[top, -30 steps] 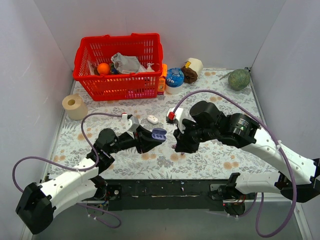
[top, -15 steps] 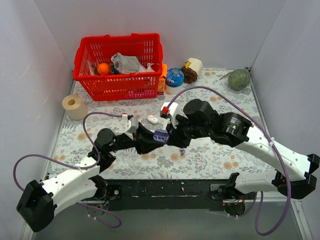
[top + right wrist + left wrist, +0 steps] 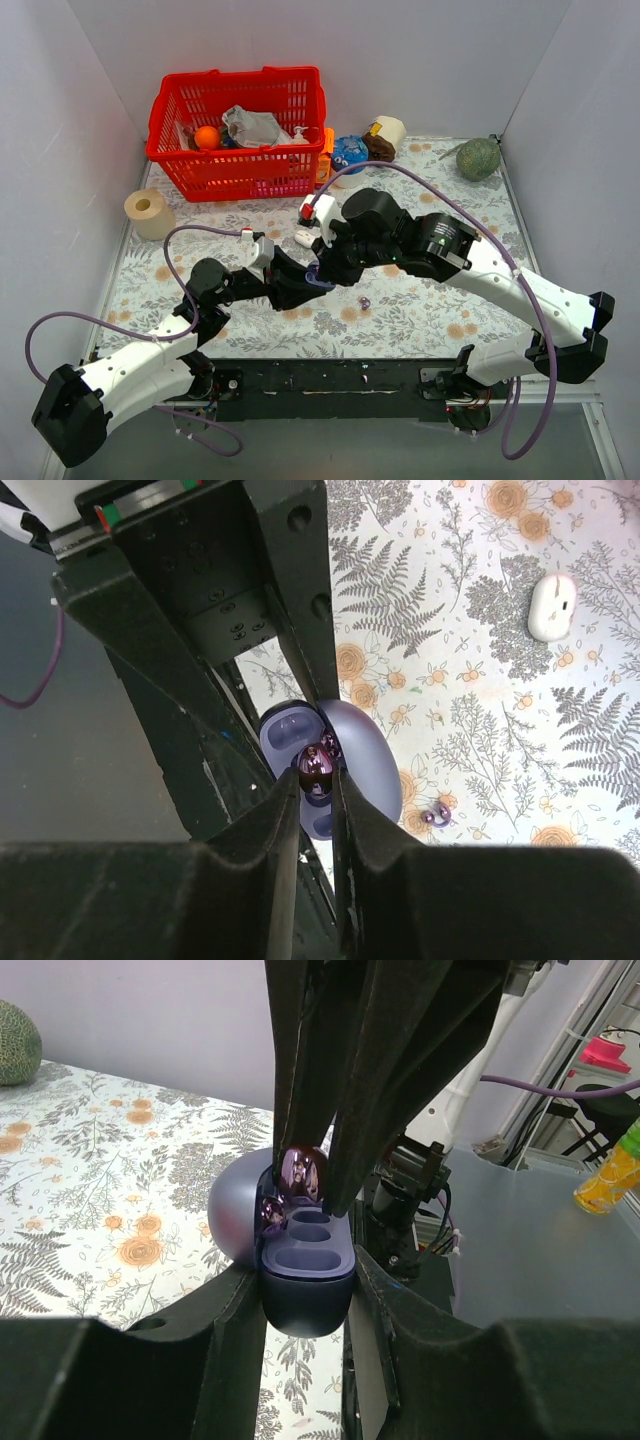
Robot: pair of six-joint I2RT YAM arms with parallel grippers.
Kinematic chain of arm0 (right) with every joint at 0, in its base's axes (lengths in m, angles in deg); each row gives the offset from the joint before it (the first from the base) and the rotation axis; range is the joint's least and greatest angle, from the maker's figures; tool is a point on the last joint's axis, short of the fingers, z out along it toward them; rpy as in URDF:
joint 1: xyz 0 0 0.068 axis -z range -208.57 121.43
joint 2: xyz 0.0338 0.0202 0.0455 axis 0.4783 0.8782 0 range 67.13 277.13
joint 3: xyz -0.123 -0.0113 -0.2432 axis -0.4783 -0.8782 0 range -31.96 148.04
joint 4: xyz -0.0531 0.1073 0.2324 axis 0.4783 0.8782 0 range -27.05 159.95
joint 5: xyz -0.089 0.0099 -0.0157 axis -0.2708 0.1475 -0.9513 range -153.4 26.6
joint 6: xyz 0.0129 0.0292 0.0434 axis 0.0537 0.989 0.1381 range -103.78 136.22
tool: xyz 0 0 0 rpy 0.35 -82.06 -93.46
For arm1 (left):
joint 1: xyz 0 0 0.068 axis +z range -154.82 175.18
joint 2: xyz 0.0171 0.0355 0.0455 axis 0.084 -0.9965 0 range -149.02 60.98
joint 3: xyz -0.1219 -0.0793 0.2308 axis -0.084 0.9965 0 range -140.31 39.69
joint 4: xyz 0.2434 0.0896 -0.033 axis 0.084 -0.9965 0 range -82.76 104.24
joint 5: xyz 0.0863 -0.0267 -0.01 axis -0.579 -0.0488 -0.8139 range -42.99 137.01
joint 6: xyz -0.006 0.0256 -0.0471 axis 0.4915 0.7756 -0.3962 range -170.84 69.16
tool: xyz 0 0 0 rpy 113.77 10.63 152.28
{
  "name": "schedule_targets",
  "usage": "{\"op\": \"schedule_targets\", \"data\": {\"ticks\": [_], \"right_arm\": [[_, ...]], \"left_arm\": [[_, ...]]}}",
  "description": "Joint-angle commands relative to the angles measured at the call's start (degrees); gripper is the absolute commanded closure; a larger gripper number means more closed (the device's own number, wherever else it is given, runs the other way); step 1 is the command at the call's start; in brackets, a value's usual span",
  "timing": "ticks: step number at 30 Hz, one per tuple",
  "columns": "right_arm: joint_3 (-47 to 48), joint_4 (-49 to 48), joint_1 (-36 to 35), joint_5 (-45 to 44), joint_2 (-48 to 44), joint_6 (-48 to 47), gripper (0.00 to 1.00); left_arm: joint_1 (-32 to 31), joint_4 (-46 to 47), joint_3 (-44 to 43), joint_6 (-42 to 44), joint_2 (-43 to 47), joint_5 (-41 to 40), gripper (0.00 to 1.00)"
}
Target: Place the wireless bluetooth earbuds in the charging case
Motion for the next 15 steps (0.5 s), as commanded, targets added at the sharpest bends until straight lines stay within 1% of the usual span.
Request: {"op": "schedule_targets", "data": {"ticks": [1,7,13,15], "right_arm": [[4.31,0.8,-0.6,-2.57,0.68,-0.57,0.99],[5.72,1.94,-0.6,-3.55,1.12,0.05,0.89],[5.02,2.21,-0.6,-3.99,0.68,0.4,0.8],[4.67,2.3,-0.6,-4.07,0.59,0.66,0.74]], "left_arm": [[-0.13,1.87,0.31,-0.51,1.14,0.63,1.0],[-0.22,2.75,0.66,-1.21,0.96,0.02,1.0],[-0.22,3.37,0.66,-1.65,0.79,-0.42,1.0],[-0.13,4.07,0.66,-2.09,0.7,-0.42,1.0]]}}
